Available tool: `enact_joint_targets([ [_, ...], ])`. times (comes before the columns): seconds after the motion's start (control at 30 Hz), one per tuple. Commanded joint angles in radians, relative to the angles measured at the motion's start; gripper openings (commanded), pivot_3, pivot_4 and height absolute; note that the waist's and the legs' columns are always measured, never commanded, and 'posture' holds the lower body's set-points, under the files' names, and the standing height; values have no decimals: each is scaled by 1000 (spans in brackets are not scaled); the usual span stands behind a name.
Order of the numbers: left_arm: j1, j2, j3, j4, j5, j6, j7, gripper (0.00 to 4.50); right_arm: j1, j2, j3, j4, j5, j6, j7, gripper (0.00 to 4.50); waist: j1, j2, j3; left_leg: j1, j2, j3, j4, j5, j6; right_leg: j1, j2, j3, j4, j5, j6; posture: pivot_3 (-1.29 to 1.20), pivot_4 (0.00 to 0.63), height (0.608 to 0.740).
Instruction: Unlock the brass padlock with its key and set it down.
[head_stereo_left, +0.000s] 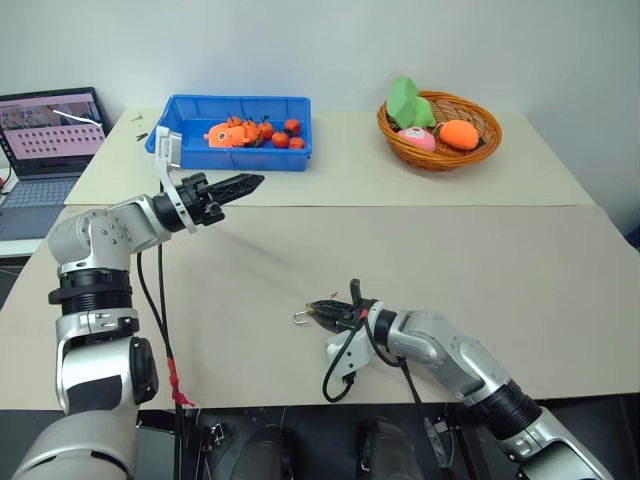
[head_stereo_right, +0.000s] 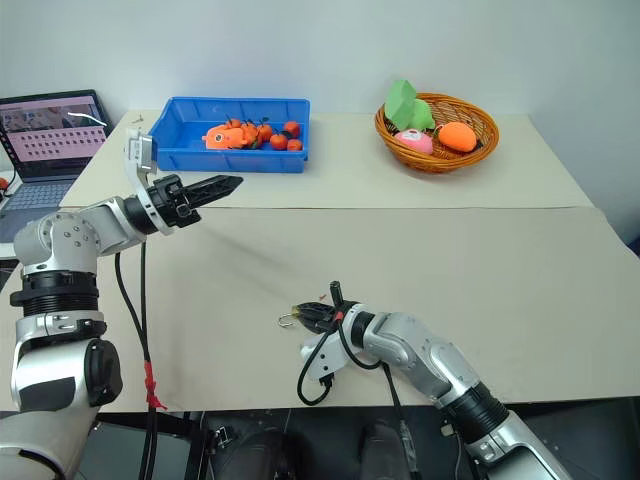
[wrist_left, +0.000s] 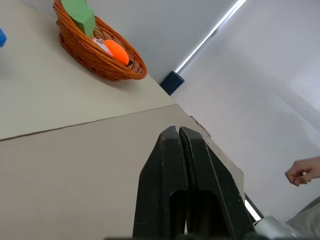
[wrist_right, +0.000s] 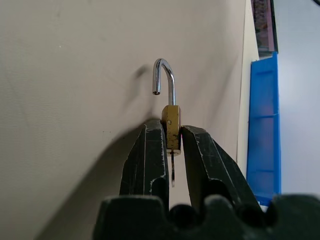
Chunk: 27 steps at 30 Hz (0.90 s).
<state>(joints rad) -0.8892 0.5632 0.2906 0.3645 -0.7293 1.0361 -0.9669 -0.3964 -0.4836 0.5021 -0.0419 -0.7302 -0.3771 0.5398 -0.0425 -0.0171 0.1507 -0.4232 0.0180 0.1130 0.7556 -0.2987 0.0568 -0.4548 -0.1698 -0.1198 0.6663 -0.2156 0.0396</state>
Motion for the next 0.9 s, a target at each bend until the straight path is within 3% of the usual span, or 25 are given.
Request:
enact_joint_targets([
  [0.03, 16, -5, 15, -99, -47, 27, 24, 56, -35, -2, -2, 74, -7, 16, -3, 111, 0, 0, 0, 1, 0, 0, 0, 0, 0, 0, 0, 0, 0, 0, 0, 0, 150, 684],
  [0.1, 25, -9, 22, -120, -62, 37, 40, 56, -45, -3, -1, 104, -8, 25, -1, 111, -1, 0, 0, 2, 0, 0, 0, 0, -1, 2, 0, 0, 0, 0, 0, 0, 150, 684],
  [0.17, 30, -14, 32, -131, -75, 42, 55, 0, -44, -1, -10, 107, 14, 30, 3, 1130, 0, 0, 0, 4, 1, 0, 1, 1, -1, 4, 0, 0, 1, 0, 0, 0, 150, 684],
  [0.2, 31, -15, 34, -133, -79, 44, 61, 0, -38, -4, -18, 94, 34, 40, 21, 1242, 0, 0, 0, 4, 1, 0, 2, 1, -2, 4, 0, 0, 2, 0, 0, 0, 150, 684],
  [0.33, 33, -17, 33, -131, -92, 44, 78, 0, 7, -70, -28, 18, 104, 64, 140, 2713, 10, 0, 0, 4, 1, -1, 6, 1, -2, 4, 0, 1, 7, 0, 0, 0, 150, 684],
  [0.63, 56, -18, 25, -128, -71, 16, 88, 0, 181, -256, -157, -245, 382, 294, 418, 2713, 35, 0, 0, 3, 0, -4, 6, 0, 0, 7, -1, -2, 4, 0, -1, 0, 150, 684],
  [0.73, 107, -15, 18, -140, 15, -79, 169, 0, 227, -203, -329, -298, 591, 606, 417, 2713, 37, 0, 0, 5, 1, -5, 6, 0, 0, 10, 0, -3, 1, 0, -1, 0, 150, 684],
  [0.9, 198, -50, 71, -114, 192, -308, 456, 0, 186, -6, -624, -304, 763, 958, 175, 2713, 34, -1, 1, 8, 3, -6, 5, 0, 0, 14, 0, -3, -2, 4, -4, 0, 150, 684],
])
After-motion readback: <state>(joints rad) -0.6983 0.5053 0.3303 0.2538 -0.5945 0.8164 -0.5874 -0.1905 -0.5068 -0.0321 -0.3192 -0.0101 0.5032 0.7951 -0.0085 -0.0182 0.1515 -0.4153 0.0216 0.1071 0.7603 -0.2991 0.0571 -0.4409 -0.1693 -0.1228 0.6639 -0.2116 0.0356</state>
